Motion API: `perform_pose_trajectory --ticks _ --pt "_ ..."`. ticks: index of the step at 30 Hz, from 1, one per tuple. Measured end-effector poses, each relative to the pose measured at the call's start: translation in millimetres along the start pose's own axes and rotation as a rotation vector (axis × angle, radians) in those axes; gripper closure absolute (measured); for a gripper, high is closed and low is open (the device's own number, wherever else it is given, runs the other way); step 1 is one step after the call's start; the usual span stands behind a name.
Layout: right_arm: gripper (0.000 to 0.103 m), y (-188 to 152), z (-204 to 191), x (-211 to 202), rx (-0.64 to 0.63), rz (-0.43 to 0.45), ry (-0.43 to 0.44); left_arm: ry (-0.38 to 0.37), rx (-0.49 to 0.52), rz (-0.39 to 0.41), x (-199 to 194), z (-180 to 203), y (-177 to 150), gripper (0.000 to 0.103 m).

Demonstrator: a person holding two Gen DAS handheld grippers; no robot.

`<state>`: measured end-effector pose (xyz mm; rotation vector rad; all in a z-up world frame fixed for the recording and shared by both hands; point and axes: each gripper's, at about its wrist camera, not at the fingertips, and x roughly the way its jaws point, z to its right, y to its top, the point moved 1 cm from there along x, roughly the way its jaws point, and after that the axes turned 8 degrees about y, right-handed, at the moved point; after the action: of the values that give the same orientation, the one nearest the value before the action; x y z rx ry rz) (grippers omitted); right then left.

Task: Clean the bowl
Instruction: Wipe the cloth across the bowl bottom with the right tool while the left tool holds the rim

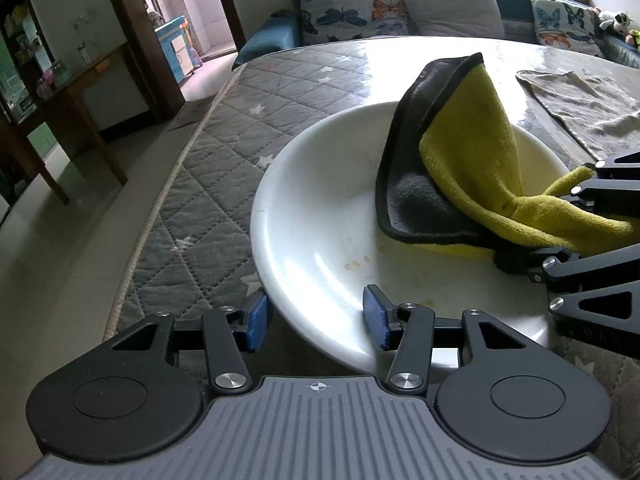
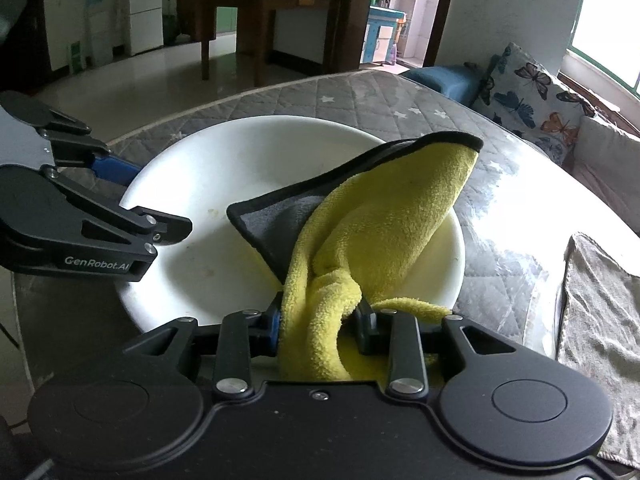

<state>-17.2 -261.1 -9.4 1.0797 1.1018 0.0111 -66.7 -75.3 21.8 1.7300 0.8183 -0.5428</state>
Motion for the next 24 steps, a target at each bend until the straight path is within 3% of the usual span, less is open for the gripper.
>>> perform_pose_trajectory --ticks 24 --pt "0.074 9 22 19 0.013 0.029 -0.057 -0.002 0.015 0.014 0 3 -3 0.051"
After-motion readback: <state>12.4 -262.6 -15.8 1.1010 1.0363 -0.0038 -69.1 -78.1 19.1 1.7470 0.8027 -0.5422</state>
